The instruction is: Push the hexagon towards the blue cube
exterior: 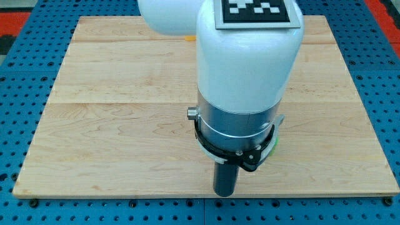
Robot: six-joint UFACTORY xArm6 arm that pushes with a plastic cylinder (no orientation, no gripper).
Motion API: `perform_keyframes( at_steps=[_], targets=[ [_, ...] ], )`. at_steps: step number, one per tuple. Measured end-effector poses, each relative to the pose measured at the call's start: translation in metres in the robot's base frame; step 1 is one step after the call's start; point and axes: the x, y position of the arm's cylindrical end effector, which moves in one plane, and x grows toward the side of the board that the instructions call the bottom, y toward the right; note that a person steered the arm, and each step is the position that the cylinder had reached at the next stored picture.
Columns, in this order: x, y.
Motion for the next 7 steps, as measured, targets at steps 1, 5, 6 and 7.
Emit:
perform_keyframes(
  at_steps=[1,5,6,7],
  targets=[
    [0.000,0.000],
    [-0.078,0.139],
    [-0.174,0.148],
    [-0.265,0.194]
  ],
)
